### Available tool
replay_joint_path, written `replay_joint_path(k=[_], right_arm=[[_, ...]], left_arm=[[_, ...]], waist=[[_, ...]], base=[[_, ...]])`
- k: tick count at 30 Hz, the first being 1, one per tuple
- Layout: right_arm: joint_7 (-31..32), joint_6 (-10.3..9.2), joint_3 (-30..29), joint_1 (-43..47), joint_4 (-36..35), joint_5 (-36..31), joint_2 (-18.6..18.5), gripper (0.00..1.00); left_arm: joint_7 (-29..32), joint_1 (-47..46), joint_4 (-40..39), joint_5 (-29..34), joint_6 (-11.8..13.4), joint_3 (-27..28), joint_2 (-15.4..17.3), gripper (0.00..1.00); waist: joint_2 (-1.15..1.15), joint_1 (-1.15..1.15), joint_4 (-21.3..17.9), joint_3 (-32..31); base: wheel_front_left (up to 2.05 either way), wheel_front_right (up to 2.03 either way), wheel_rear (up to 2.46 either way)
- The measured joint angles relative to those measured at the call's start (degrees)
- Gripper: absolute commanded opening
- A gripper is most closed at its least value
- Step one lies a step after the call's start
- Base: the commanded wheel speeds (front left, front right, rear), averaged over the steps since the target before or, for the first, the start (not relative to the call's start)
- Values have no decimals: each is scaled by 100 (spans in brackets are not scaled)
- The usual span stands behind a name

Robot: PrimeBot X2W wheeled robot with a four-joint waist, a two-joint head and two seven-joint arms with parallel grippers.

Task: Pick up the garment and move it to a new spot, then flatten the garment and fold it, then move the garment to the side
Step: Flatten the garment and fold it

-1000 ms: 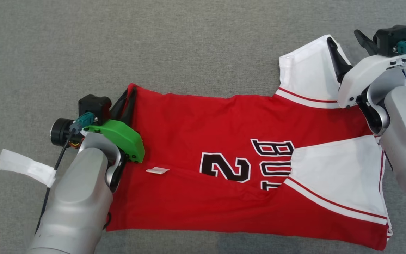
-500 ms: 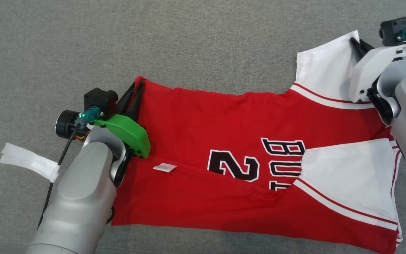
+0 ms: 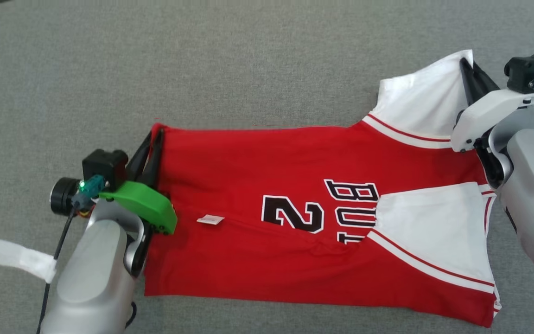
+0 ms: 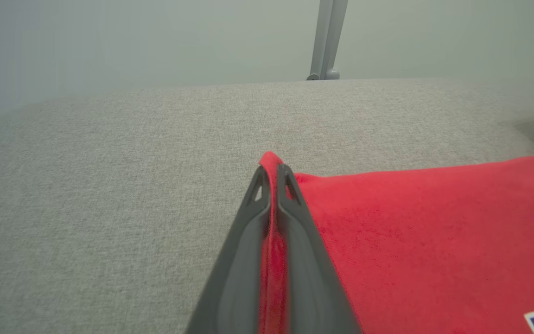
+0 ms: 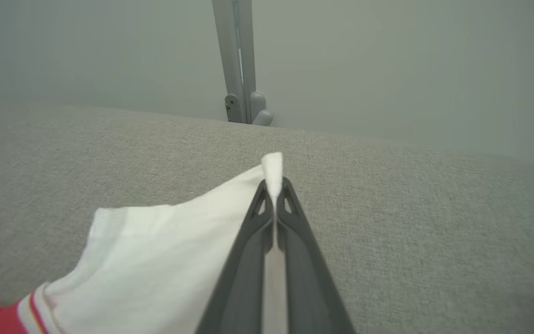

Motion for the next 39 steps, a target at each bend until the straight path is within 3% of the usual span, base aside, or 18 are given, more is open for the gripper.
replay_joint_path(k=[9,18,27,38,39], right_arm=[[-31,-1,-801,1650,-1683,-7,46,0],[-32,-1,-1241,3535,-2875,4,431,0],[-31,-2,-1392,4534,-3214,-18,769,0],[-31,-2,-1478,4743,-2938,-204,894,0],[-31,-2,-1486,4743,-2824,-199,902,23]], left_arm=[[0,1175,-615,207,0,411,2,0],[0,2172,-860,318,0,833,-23,0],[0,2845,-988,452,0,1230,-188,0],[0,3108,-820,559,0,1402,-258,0],[-1,3114,-801,582,0,1435,-261,30]], waist=[[0,0,-269,-684],[0,0,-602,-1264],[0,0,-946,-1581],[0,0,-1061,-1707],[0,0,-1059,-1711]], base=[[0,0,0],[0,0,0],[0,0,0],[0,0,0],[0,0,0]])
